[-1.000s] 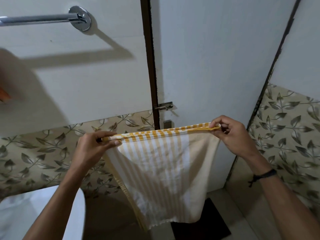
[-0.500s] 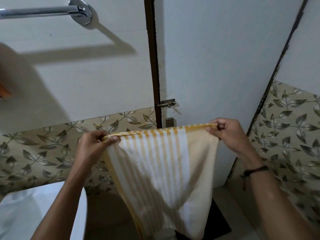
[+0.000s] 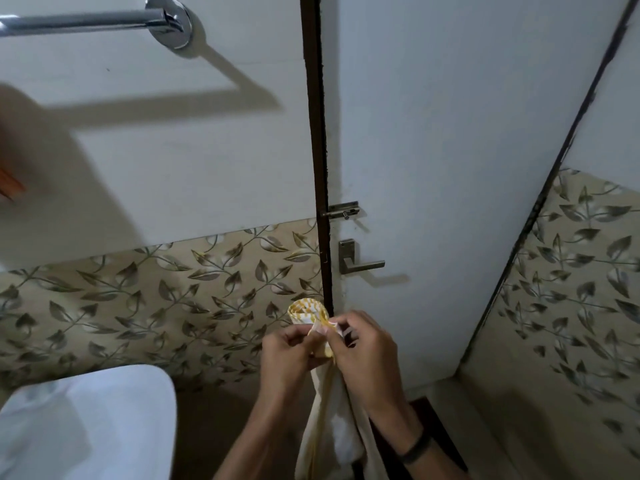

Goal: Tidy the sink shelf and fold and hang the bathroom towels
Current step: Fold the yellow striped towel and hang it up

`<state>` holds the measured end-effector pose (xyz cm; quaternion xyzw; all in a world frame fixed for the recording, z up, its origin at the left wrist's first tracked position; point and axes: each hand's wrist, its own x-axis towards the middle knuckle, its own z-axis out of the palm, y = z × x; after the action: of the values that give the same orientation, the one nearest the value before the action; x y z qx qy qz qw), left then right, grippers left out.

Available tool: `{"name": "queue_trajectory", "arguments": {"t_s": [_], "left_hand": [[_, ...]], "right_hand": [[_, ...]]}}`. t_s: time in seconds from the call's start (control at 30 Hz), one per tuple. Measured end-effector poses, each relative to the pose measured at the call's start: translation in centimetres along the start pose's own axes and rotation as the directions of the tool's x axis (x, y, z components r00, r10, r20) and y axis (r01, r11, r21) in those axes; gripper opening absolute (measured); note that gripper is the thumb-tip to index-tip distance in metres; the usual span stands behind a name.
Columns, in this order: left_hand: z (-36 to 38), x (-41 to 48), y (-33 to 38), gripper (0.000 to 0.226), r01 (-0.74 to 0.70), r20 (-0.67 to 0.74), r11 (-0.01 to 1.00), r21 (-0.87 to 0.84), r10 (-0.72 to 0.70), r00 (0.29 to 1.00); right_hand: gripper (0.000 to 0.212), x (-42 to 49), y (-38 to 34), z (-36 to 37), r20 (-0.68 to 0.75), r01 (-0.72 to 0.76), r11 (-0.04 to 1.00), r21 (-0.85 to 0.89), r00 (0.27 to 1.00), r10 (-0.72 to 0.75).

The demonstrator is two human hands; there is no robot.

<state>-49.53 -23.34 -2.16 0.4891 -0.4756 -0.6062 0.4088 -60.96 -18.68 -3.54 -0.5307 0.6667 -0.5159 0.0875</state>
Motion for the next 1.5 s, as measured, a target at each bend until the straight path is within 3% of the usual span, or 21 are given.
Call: {"name": "queue_trajectory", "arguments": {"t_s": [0.13, 0.3, 0.37, 0.43, 0.6, 0.8, 0.9, 1.07, 1.13, 1.2, 1.23, 1.3, 1.4, 1.5], "left_hand": [[-0.3, 0.2, 0.5, 0.013, -0.003, -0.052, 1.0, -0.019, 0.002, 0.999], [-0.7, 0.3, 1.7, 0.016, 0.032, -0.084, 0.989, -0.145, -0.045, 0.995], [-0.6, -0.1, 2.2, 0.016, 0.024, -0.052, 0.986, -0.164, -0.033, 0.998], [-0.6, -0.4, 2.5, 0.019, 0.013, -0.007, 0.988, -0.157, -0.014, 1.0], [-1.5, -0.8, 2.7, 0.025, -0.027, 0.119, 0.999, -0.021, 0.03, 0.992], [-1.1, -1.1, 2.4, 0.046, -0.163, 0.181, 0.966, 0.199, 0.127, 0.975], [-0.8, -1.4, 2.1, 0.056, -0.196, 0.205, 0.931, 0.307, 0.136, 0.969], [-3.3, -0.2, 2.9, 0.022, -0.338, 0.15, 0.917, 0.213, 0.311, 0.938], [-5.4, 1.4, 3.2, 0.053, -0.441, 0.182, 0.805, 0.396, 0.402, 0.897], [-6.8, 3.0, 3.2, 0.087, -0.463, 0.322, 0.712, 0.528, 0.336, 0.885], [-7.0, 3.2, 3.5, 0.09, -0.438, 0.389, 0.749, 0.498, 0.258, 0.884], [-7.0, 3.4, 4.0, 0.064, -0.359, 0.45, 0.863, 0.356, 0.178, 0.875], [-6.6, 3.2, 4.9, 0.023, -0.382, 0.334, 0.891, 0.245, 0.292, 0.896], [-5.7, 2.4, 6.1, 0.018, -0.453, 0.251, 0.884, 0.112, 0.416, 0.874]], "right_hand": [[0.015, 0.0, 0.6, 0.4, 0.078, 0.125, 0.989, -0.084, 0.99, -0.118], [0.046, 0.3, 1.2, 0.3, 0.226, 0.216, 0.976, -0.021, 0.952, -0.206], [0.055, 0.2, 1.4, 0.4, 0.231, 0.251, 0.967, -0.041, 0.944, -0.236], [0.05, 0.2, 1.7, 0.8, 0.166, 0.274, 0.961, -0.042, 0.95, -0.263], [0.034, 0.1, 1.5, 1.3, -0.011, 0.096, 0.986, 0.136, 0.995, -0.095], [0.042, 0.2, 0.6, 1.2, 0.085, 0.017, 0.969, 0.246, 0.996, -0.039], [0.038, 0.5, 1.0, 1.1, 0.043, 0.025, 0.974, 0.226, 0.998, -0.036], [0.028, 1.7, 1.4, -1.0, 0.09, -0.075, 0.943, 0.323, 0.995, 0.049], [0.03, 2.6, 1.0, -2.5, 0.165, -0.099, 0.909, 0.404, 0.986, 0.034], [0.036, 3.5, 0.4, -4.2, 0.224, -0.089, 0.859, 0.505, 0.974, -0.031], [0.039, 3.9, 0.0, -5.0, 0.249, -0.072, 0.845, 0.531, 0.966, -0.073], [0.04, 4.8, -0.6, -6.3, 0.279, -0.032, 0.844, 0.536, 0.95, -0.141], [0.032, 5.9, -0.5, -7.4, 0.186, 0.037, 0.886, 0.463, 0.973, -0.137], [0.03, 6.1, 0.4, -7.7, 0.076, 0.014, 0.907, 0.42, 0.996, -0.051]]}}
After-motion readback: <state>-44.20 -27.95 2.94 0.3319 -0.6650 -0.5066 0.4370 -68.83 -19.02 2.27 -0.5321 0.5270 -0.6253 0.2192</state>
